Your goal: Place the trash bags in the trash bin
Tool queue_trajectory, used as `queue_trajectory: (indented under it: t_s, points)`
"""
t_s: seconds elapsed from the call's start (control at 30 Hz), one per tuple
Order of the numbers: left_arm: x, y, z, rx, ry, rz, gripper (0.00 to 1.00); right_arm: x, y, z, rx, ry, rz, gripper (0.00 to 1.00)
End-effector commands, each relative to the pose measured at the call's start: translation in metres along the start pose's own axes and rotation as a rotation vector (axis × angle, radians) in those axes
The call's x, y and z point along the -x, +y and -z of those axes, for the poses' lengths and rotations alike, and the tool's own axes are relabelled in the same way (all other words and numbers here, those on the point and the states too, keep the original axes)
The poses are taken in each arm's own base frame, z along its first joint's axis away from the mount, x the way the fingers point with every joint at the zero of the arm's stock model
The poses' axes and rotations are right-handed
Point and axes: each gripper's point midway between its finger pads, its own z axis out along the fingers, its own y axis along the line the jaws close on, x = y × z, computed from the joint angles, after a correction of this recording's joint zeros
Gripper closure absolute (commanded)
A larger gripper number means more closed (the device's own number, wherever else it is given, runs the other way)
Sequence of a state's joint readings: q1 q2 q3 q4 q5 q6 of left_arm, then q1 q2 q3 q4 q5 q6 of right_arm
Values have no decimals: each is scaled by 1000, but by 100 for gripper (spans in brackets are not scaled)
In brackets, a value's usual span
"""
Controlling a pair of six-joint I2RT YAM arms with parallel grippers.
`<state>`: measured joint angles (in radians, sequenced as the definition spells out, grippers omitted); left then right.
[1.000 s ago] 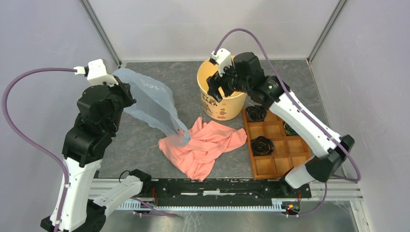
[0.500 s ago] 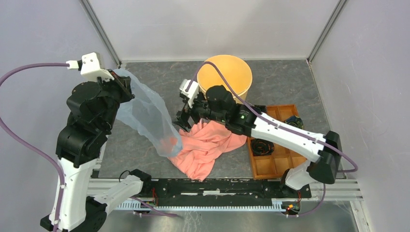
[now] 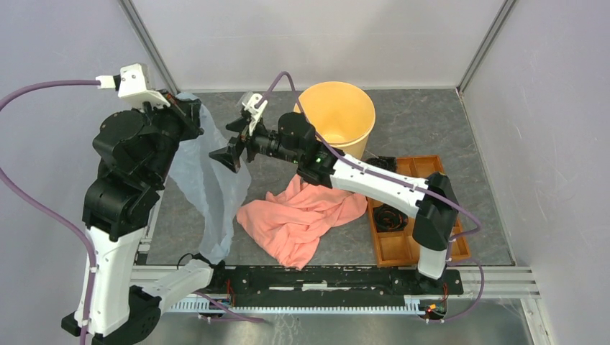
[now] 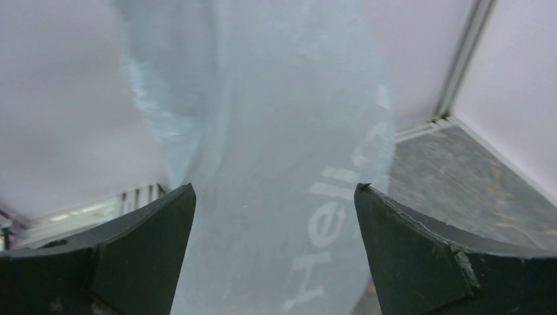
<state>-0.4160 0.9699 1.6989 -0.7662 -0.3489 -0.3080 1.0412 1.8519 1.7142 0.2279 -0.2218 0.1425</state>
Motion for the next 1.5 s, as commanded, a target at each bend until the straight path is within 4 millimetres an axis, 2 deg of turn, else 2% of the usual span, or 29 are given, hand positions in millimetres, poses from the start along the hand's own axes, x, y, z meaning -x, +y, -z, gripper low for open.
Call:
queue_trajectory:
  t_s: [0.0, 0.2, 0.33, 0.4, 0.43, 0.53, 0.57, 0.67, 0.73, 0.8, 0.97, 1.07, 1.3, 1.37, 1.4, 1.47]
  points:
    - [19, -20, -9, -65, -44, 56, 98, 26, 33, 8, 59, -148, -81, 2]
    - [21, -31, -15, -109, -47, 87, 98, 21, 27, -4, 0, -146, -76, 2]
    - [21, -37, -16, -135, -44, 106, 98, 21, 24, -15, -138, -140, -20, 2]
    - [20, -39, -16, -144, -39, 114, 98, 20, 15, -16, -220, -137, -40, 2]
    - [21, -41, -16, -150, -38, 121, 98, 17, 4, -14, -296, -131, -62, 2]
    - [23, -47, -12, -183, -39, 142, 98, 2, -24, 2, -548, -125, -94, 2]
    - [24, -49, -11, -193, -41, 148, 98, 1, -27, 7, -588, -137, -86, 2]
    - [22, -51, -11, -206, -32, 161, 98, -5, -28, 3, -608, -117, -86, 2]
    - [21, -53, -12, -211, -26, 170, 98, -2, -22, -1, -585, -121, -88, 2]
    - [20, -54, -12, -218, -23, 185, 98, -2, -23, 1, -621, -130, -98, 2]
    - [23, -64, -6, -270, -24, 239, 98, -7, -41, 3, -743, -151, -68, 2]
    - [23, -66, -3, -285, -19, 257, 98, -1, -54, 3, -825, -161, 14, 2]
    - [29, -70, 5, -310, -27, 275, 98, 10, -63, 8, -889, -218, 110, 2]
    - [31, -70, 7, -315, -33, 278, 98, 12, -60, 6, -865, -233, 119, 7]
    - [33, -70, 8, -316, -37, 275, 98, 13, -57, 3, -836, -232, 134, 16]
    - [36, -67, 12, -310, -49, 265, 98, 18, -54, 7, -815, -234, 141, 43]
